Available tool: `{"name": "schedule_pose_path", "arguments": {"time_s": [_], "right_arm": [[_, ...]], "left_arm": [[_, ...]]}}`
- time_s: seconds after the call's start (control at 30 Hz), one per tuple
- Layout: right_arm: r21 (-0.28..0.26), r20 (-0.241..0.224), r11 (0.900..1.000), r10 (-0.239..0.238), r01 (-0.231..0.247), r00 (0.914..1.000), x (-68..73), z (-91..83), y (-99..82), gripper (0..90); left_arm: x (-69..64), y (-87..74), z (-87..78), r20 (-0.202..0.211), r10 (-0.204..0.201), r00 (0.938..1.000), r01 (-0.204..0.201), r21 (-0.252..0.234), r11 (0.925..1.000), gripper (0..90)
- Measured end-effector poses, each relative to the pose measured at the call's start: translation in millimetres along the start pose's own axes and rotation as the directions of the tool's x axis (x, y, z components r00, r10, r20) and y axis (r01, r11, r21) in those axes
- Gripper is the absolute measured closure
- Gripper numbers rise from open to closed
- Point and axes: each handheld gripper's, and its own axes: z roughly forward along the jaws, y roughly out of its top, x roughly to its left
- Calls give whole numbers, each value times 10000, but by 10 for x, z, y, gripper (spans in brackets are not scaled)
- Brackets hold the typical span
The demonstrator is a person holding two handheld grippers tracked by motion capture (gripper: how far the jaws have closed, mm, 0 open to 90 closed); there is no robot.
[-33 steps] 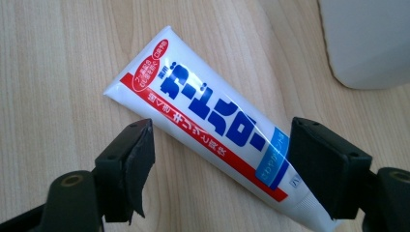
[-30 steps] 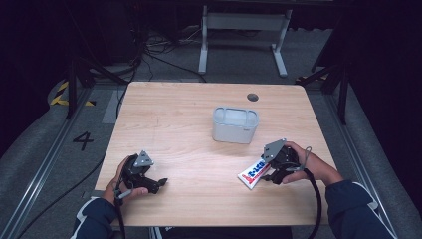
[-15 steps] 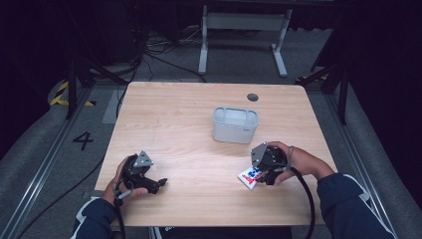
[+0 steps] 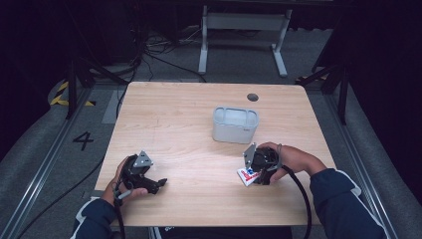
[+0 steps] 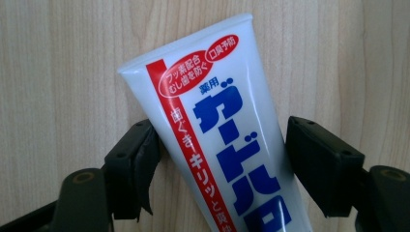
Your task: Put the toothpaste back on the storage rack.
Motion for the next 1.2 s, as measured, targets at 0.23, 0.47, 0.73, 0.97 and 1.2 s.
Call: {"name": "schedule_pose_path", "arguments": {"time_s": [0.23,0.47,0.73,0.97,1.2], "right_arm": [[-315,-355,9987,378,-389,9987,-33,16,-2,308],[-364,-617,9973,621,-644,9962,-118,9,-38,409],[-355,-887,9957,816,-850,9927,-165,9,-48,466],[-533,-623,9959,693,-727,9956,-157,-34,-70,580],[-893,-515,9936,653,-697,9965,-120,-76,-112,631]], "left_arm": [[-1,0,0,-2,-6,10000,6,4,10000,5],[-1,0,-1,-2,-7,10000,7,7,10000,5],[0,0,0,-3,-4,10000,4,6,10000,5],[0,0,0,-1,-5,10000,5,2,10000,5],[0,1,0,2,-4,10000,4,6,10000,5]]}}
